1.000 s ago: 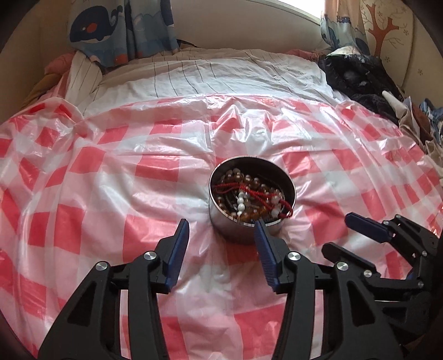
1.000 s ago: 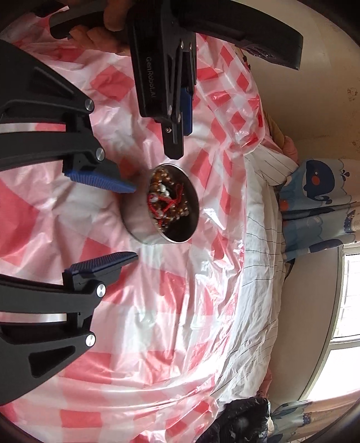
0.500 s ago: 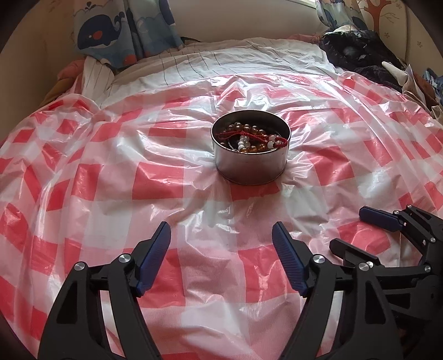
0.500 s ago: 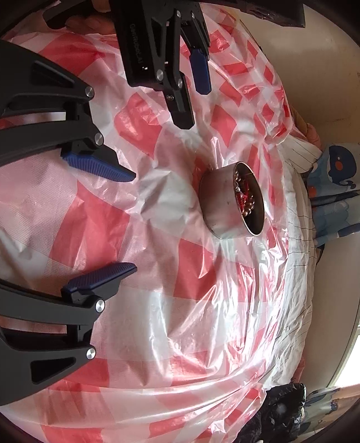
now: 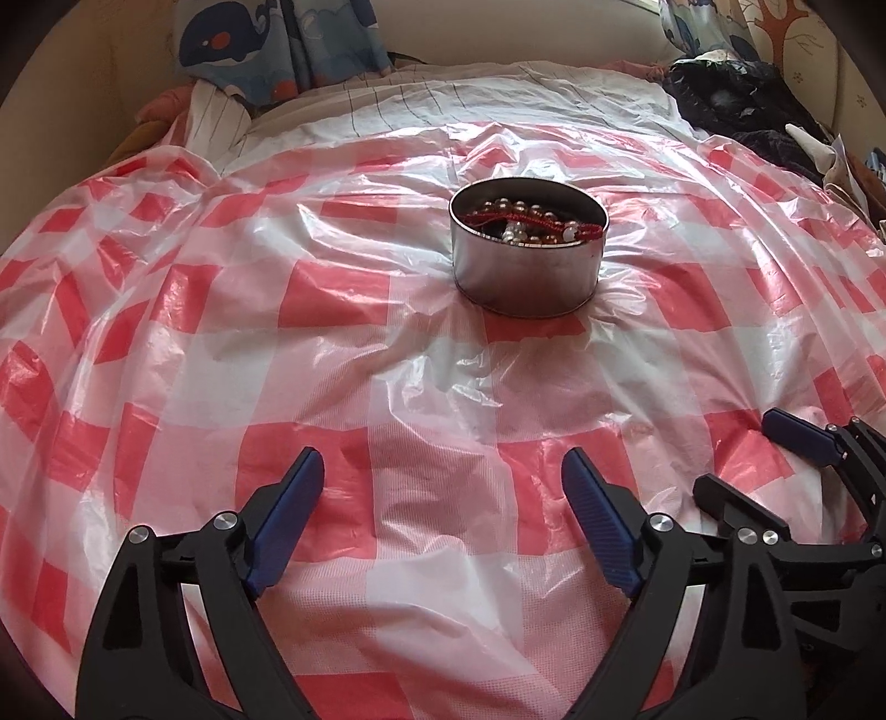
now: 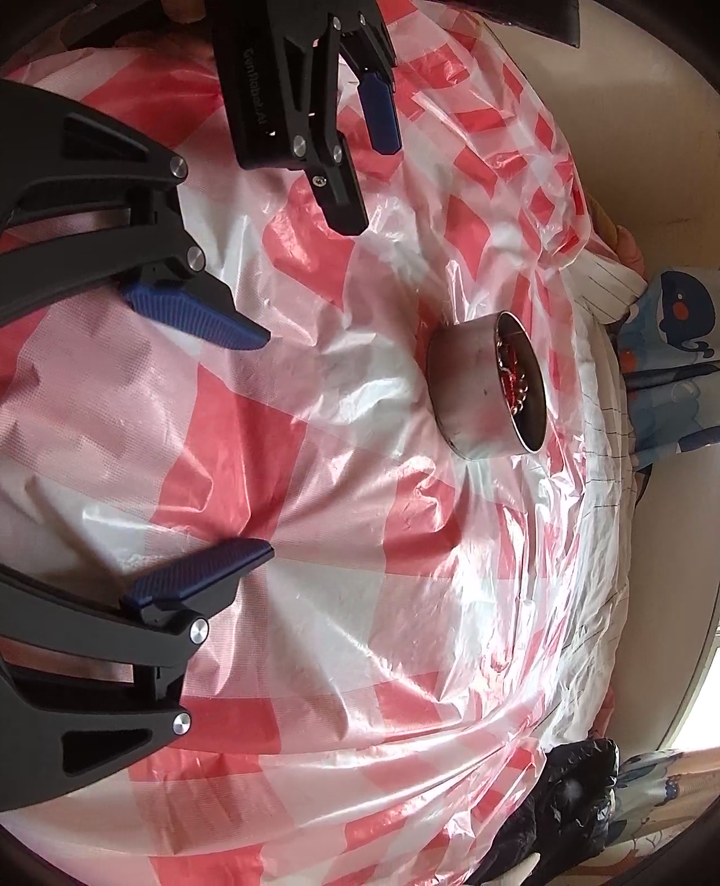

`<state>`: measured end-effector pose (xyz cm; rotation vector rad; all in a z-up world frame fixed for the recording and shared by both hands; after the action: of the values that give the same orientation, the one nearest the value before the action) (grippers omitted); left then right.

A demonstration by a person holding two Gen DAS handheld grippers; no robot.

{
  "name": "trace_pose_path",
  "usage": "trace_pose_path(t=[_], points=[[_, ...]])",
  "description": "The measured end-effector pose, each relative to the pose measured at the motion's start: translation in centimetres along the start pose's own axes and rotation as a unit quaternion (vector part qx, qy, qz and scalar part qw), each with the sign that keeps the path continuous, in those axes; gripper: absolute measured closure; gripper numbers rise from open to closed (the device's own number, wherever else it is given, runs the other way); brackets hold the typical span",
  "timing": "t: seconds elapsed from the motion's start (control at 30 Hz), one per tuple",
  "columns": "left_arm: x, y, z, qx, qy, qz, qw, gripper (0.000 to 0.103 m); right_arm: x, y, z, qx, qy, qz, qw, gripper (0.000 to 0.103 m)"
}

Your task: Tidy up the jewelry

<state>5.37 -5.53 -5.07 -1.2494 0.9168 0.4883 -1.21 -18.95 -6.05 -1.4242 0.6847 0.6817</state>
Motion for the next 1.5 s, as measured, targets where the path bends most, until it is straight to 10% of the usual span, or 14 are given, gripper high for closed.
trace_pose_path(t=[1.5], points=[[-2.2,4.4,1.7,-0.054,-0.027,-0.051,0.9969,0.008,-3.1,2.4,0.9,-0.012,0.086,-0.068,0.994,0.007]])
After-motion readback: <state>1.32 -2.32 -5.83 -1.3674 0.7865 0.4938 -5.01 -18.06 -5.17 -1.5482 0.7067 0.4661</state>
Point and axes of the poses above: each gripper's, at about its wrist camera, not at the fingertips, and x roughly the way its jaws point, z to its left, y to its underside, the point moved 8 cm from there along x, roughly the way its jaws point, and after that the axes turned 2 degrees about -x, right-handed, at the moved point
